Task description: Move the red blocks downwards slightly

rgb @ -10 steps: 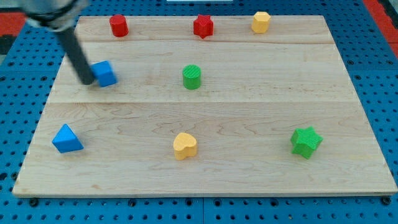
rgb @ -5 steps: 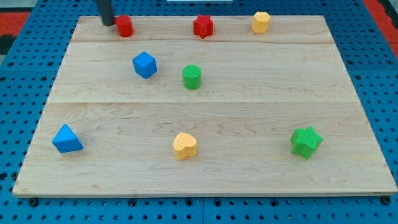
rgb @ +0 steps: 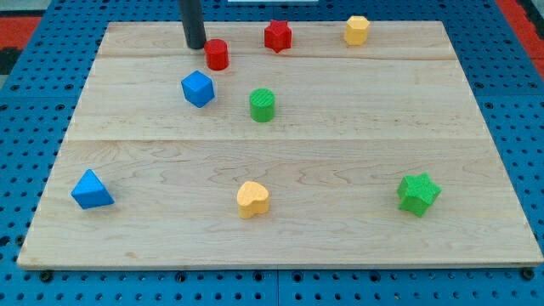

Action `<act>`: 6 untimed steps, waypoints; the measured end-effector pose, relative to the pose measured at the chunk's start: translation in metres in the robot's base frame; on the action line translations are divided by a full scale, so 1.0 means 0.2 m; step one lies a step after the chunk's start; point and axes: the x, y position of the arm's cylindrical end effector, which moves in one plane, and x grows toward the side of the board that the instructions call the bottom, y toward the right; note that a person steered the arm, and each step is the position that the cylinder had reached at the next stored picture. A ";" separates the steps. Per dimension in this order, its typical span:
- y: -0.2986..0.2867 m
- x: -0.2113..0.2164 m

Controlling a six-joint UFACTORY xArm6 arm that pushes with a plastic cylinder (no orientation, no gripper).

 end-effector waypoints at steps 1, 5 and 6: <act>0.17 -0.13; 0.76 0.15; 0.89 0.16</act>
